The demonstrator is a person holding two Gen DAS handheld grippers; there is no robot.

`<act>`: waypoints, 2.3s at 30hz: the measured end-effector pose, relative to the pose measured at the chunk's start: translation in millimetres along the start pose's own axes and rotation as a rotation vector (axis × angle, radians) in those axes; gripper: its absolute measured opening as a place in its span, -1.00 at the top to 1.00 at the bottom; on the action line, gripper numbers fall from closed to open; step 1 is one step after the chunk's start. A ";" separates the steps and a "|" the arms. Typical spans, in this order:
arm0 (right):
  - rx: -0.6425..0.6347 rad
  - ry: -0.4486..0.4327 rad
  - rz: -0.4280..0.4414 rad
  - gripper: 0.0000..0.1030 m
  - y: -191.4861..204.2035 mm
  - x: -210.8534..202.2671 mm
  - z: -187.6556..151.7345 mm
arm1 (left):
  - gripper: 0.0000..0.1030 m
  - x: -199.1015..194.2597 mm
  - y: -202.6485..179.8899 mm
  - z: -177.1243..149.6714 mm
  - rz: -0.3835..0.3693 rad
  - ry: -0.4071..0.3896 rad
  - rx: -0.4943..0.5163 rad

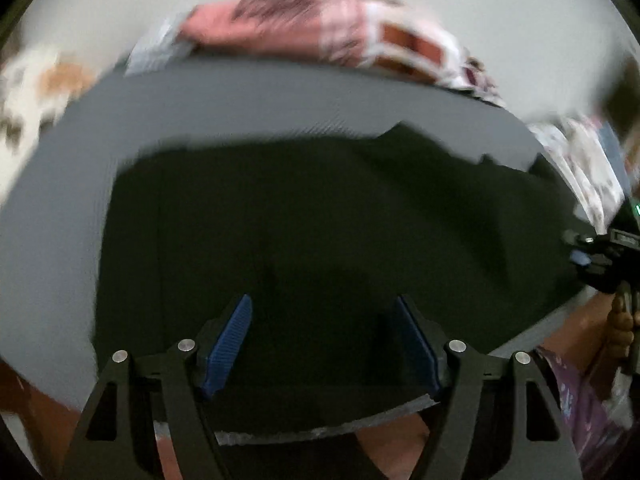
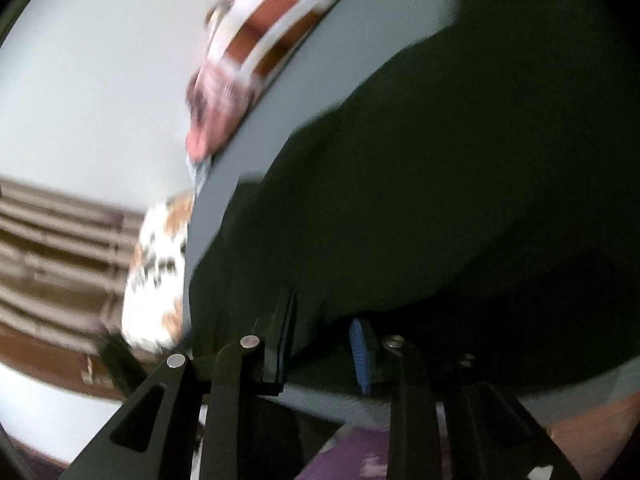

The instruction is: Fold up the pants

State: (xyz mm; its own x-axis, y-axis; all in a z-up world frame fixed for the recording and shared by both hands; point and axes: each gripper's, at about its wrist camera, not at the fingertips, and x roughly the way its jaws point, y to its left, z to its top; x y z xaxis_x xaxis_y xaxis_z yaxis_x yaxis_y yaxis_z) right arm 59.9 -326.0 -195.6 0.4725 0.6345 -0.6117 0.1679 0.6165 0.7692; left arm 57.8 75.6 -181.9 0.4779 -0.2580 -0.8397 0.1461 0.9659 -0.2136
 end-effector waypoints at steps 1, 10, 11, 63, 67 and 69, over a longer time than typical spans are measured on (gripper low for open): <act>0.029 -0.043 0.016 0.50 -14.0 -12.3 11.9 | -0.40 0.0 2.3 -4.1 -0.008 -0.010 -0.020; 0.222 -0.314 0.089 0.51 -115.4 -78.4 106.1 | -0.40 0.9 -9.3 -9.5 0.095 -0.018 0.062; 0.238 -0.343 0.097 0.53 -124.3 -85.2 115.0 | -0.40 1.1 -7.9 -9.7 0.096 -0.018 0.063; 0.466 -0.466 0.098 0.92 -222.1 -212.7 18.2 | -0.40 6.1 -1.0 -5.3 0.083 -0.022 0.132; 0.418 -0.476 0.086 0.92 -205.7 -220.4 28.5 | -0.40 6.6 -2.2 -5.4 0.085 -0.023 0.133; 0.392 -0.483 0.085 0.92 -196.3 -225.3 34.1 | -0.41 6.7 -2.4 -5.2 0.086 -0.024 0.132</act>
State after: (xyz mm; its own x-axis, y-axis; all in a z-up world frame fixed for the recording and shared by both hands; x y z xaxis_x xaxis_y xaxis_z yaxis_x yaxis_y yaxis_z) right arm -50.1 -605.9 -202.4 0.8202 0.3355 -0.4634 0.3739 0.2987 0.8781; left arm 56.1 71.7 -189.6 0.5138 -0.1767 -0.8395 0.2161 0.9737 -0.0728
